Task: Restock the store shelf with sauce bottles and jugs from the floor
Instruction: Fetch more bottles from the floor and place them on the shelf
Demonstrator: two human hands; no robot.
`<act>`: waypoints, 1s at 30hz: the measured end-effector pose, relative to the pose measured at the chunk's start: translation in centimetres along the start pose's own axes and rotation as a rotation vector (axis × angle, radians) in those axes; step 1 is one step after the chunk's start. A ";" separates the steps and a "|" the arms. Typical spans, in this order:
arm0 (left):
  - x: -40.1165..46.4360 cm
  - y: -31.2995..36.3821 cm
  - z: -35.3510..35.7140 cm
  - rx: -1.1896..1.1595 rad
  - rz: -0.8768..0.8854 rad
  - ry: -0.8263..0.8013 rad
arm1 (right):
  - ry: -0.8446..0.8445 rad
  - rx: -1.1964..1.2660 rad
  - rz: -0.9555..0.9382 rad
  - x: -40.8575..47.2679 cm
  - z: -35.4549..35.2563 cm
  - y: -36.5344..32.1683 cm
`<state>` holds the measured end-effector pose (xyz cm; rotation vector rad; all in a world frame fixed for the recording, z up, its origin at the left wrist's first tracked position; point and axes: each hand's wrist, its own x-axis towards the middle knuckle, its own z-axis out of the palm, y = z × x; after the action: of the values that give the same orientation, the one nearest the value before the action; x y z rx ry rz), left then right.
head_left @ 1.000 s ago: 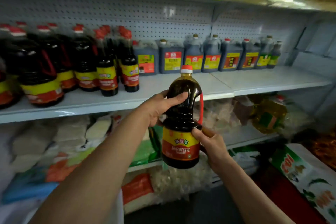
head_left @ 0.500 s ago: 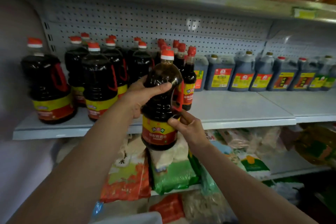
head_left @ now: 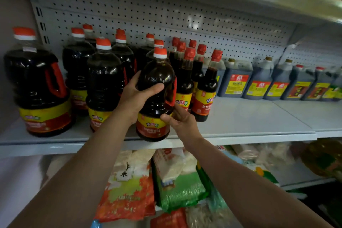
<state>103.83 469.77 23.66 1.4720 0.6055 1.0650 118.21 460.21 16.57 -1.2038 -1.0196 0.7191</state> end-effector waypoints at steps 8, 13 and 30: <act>2.4 -1.2 -0.2 0.035 0.028 0.006 | 0.042 -0.039 0.034 2.2 0.3 0.8; 2.6 -1.7 -0.4 0.025 0.039 -0.008 | 0.052 -0.094 0.029 2.4 0.3 1.2; -5.4 0.0 9.0 0.455 0.135 0.564 | 0.381 -0.615 0.094 -7.6 -12.0 -6.9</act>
<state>109.19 460.78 22.86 1.6122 1.2228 1.5379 125.69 447.04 20.90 -1.8473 -0.8870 0.2196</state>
